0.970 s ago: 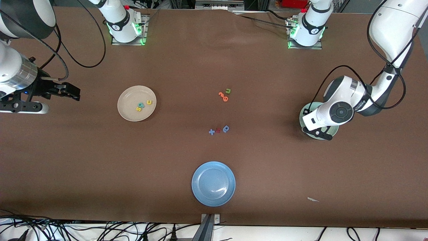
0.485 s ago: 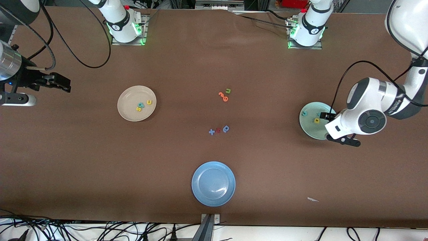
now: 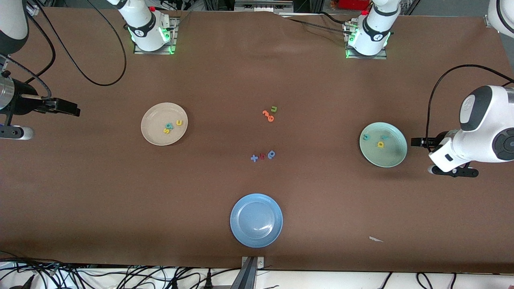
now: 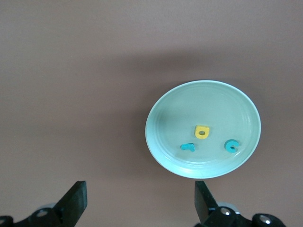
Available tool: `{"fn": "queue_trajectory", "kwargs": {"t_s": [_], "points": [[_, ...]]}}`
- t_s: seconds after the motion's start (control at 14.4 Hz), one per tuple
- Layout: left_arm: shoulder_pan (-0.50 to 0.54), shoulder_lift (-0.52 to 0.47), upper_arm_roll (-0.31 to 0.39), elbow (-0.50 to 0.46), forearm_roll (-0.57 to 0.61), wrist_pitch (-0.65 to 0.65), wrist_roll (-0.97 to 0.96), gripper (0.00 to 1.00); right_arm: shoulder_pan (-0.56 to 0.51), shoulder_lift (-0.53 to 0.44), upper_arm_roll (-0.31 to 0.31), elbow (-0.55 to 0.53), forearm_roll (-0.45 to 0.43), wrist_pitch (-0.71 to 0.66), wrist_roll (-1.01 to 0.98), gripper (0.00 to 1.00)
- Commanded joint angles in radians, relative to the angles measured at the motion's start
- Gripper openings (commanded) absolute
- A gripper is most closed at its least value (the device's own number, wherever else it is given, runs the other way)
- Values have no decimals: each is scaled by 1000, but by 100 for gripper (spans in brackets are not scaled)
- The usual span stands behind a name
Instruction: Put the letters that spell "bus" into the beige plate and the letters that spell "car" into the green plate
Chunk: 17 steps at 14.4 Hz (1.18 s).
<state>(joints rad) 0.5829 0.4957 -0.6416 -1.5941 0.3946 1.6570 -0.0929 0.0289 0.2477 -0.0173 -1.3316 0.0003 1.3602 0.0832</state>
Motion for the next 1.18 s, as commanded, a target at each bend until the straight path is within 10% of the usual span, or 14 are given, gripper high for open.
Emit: {"fn": "queue_trajectory", "kwargs": {"t_s": [0.0,0.28,0.69,1.11], "points": [[-30,-115,75,-10,-120,0,24,100,0,-4,-3,28,14,-43,-7,100],[-449,-296,497,-44,-261,-5,22,100,6,-2,2,52,-17,-26,9,100],[-624,-414,696,-40,-384,-34,41,100,11,4,4,25,-13,26,12,100],[-629,-445,706,-44,-398,-28,50,100,8,-105,25,-150,-16,139,9,100]]}}
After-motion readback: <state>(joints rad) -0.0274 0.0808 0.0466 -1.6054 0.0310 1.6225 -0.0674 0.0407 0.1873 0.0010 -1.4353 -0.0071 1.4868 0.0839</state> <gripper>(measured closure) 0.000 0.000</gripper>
